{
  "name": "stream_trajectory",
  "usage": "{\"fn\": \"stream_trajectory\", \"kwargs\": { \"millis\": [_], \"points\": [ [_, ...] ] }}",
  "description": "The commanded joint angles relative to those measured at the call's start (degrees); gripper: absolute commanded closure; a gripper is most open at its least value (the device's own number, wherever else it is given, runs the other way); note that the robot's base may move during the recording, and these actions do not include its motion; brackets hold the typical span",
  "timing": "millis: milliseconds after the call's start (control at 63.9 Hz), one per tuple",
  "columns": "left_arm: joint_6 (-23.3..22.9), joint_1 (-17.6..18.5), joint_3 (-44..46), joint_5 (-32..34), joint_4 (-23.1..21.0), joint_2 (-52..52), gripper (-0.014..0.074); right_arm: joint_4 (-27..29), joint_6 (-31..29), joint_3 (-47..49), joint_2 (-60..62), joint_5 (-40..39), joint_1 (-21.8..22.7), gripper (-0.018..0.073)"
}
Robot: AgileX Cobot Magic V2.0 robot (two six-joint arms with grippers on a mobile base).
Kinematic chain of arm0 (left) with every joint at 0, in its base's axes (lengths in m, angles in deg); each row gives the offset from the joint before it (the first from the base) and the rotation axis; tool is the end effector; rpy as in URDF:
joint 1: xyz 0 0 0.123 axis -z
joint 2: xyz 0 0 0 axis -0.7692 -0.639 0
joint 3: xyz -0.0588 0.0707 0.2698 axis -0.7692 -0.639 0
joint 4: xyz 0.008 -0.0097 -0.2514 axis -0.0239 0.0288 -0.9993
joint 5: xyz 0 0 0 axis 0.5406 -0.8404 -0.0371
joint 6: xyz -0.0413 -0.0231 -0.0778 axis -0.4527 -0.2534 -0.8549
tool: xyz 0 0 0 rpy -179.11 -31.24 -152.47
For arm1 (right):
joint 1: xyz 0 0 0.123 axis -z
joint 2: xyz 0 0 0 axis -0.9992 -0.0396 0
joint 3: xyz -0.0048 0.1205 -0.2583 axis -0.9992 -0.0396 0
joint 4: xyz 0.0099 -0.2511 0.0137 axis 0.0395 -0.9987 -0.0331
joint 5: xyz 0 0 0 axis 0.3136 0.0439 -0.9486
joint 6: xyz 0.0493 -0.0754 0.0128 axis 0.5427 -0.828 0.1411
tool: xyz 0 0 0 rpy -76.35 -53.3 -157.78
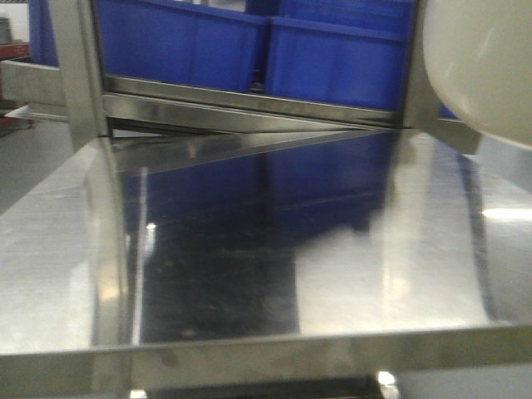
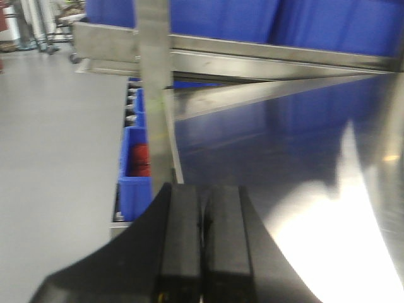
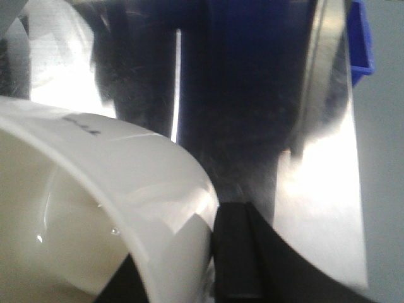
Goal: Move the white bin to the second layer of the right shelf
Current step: 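Drive away from the table holding the bin in the right gripper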
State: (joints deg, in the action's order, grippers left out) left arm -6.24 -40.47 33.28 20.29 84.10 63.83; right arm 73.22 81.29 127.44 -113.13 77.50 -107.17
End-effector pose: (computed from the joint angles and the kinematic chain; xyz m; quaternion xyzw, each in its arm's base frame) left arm 0.0550 -0.0093 0.1940 0.0646 0.7384 -0.0540 0.6691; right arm 0.1187 0.0437 0.3616 -0.0640 0.8748 0.1371 0.4603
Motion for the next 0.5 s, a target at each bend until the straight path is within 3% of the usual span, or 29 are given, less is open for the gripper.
{"fn": "stream_trajectory", "kwargs": {
  "millis": [0, 485],
  "points": [
    [-0.26, 0.28, -1.56, 4.97, 0.02, 0.83, 0.0512, 0.03, -0.07, 1.7, 0.28, -5.0, 0.09, 0.0507],
    [-0.26, 0.28, -1.56, 4.97, 0.02, 0.83, 0.0512, 0.03, -0.07, 1.7, 0.37, -4.67, 0.09, 0.0507]
  ]
}}
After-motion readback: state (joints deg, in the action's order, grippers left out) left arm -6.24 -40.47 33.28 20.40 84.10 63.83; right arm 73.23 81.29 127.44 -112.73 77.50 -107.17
